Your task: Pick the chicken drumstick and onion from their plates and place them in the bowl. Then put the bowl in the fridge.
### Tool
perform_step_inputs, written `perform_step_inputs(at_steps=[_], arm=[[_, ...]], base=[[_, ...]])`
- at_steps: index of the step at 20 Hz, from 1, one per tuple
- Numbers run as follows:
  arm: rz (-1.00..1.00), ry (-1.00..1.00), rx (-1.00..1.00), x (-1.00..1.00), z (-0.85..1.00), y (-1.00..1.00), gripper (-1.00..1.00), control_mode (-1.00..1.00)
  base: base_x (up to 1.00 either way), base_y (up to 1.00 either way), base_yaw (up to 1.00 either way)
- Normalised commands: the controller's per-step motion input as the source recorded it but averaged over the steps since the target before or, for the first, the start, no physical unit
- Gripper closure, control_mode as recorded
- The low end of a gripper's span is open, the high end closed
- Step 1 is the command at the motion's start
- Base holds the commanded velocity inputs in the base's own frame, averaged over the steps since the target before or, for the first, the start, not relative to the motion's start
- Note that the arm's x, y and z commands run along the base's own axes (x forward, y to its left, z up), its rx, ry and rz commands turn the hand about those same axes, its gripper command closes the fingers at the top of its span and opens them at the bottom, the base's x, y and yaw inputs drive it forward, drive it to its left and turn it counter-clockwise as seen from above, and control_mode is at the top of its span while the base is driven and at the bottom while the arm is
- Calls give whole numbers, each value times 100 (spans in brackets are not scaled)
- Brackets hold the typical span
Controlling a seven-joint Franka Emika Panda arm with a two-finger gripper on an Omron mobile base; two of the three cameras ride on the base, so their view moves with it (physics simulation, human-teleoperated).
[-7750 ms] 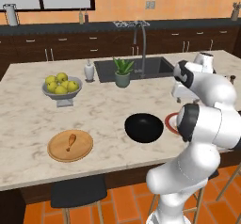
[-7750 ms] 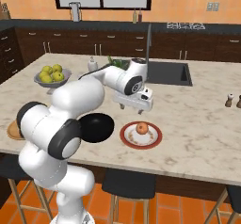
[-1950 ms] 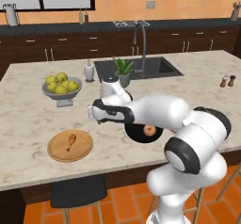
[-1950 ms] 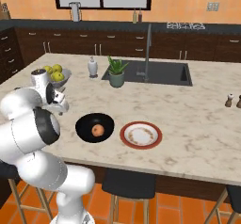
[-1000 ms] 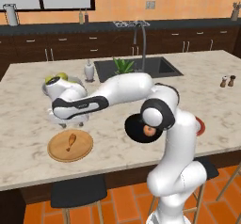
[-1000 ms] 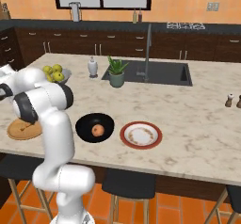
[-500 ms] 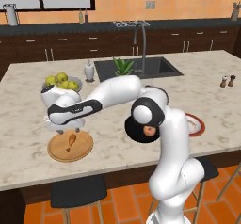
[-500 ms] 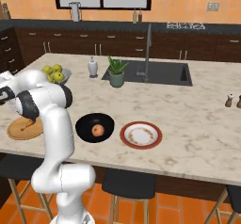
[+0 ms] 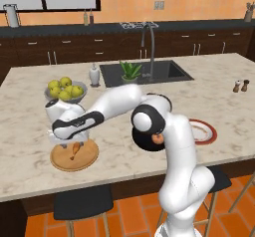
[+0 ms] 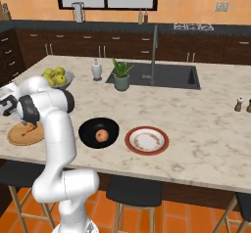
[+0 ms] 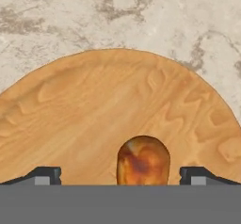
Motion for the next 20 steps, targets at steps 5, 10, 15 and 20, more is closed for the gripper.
perform_step_inputs(at_steps=[5,10,15,20], arm=[[0,0,7,2,-44,-1,-100,-100],[0,0,7,0,-42,-5,100,-100],[0,-1,1,0,-6,0,100,-100],[-3,-2,0,-24,35,-12,100,-100]], base=[[0,0,0],[0,0,0],[0,0,0],[0,0,0]])
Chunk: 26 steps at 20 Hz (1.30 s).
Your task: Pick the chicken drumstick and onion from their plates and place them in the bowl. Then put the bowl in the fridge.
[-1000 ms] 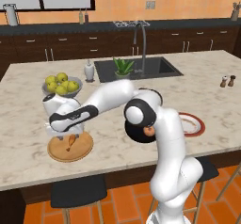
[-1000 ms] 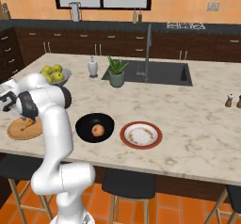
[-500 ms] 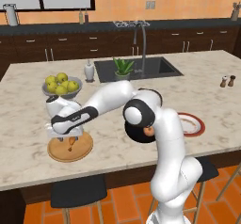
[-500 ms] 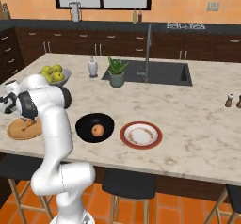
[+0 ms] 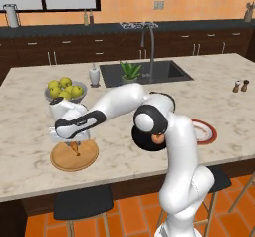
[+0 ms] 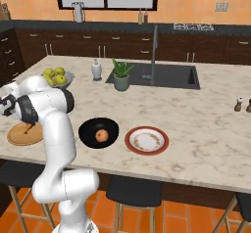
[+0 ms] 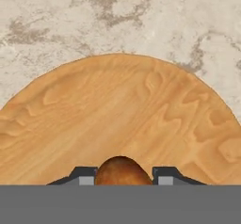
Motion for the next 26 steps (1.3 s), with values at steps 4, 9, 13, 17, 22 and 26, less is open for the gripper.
perform_step_inputs(at_steps=[4,9,13,17,22,26], arm=[[-16,-2,1,-55,99,-54,100,-100],[-14,-7,9,-66,70,-86,100,-100],[-22,-9,25,-34,29,-100,100,-100],[-37,0,19,-10,30,-100,100,-100],[-33,3,13,0,40,-100,100,-100],[-34,6,4,-3,26,-100,100,-100]], base=[[0,0,0],[0,0,0],[0,0,0],[0,0,0],[0,0,0],[0,0,0]])
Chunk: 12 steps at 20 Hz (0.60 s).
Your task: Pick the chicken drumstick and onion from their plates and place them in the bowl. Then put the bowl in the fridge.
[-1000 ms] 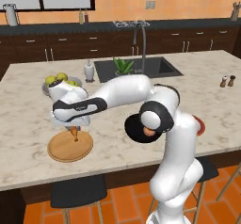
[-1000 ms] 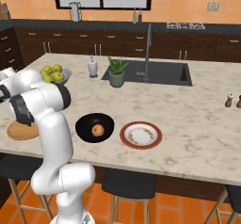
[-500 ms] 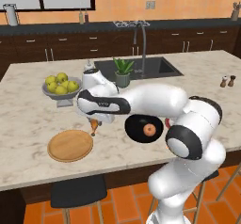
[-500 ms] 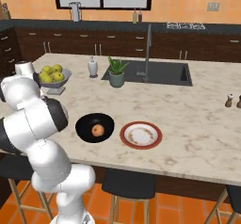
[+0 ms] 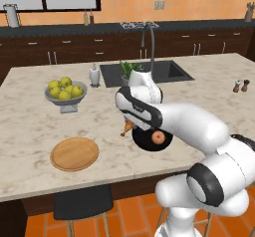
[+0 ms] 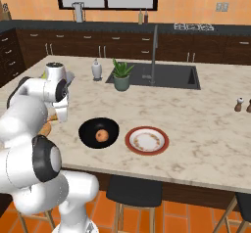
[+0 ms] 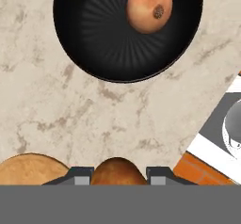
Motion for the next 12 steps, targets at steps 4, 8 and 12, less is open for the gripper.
perform_step_inputs(at_steps=[4,8,12], arm=[[-31,18,0,9,2,-100,100,-100],[-20,18,3,36,-13,-100,100,-100],[-5,9,-2,76,-31,-52,100,-100]], base=[[0,0,0],[0,0,0],[0,0,0]])
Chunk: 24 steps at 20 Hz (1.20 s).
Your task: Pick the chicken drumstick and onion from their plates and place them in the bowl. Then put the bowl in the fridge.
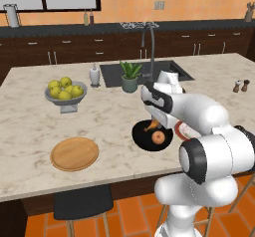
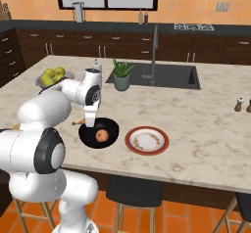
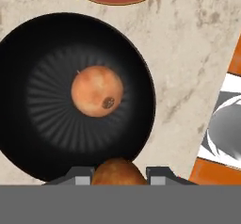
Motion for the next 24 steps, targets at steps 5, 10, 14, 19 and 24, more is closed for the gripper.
perform_step_inputs(at_steps=[5,10,14,19,24], arm=[[0,0,-6,52,-40,-3,100,-100],[2,-3,-1,2,-33,0,100,-100],[7,-2,0,18,-24,-3,100,-100],[2,0,0,13,-7,0,100,-100],[0,0,0,14,-5,0,-100,-100]], base=[[0,0,0],[0,0,0],[0,0,0],[0,0,0],[0,0,0]])
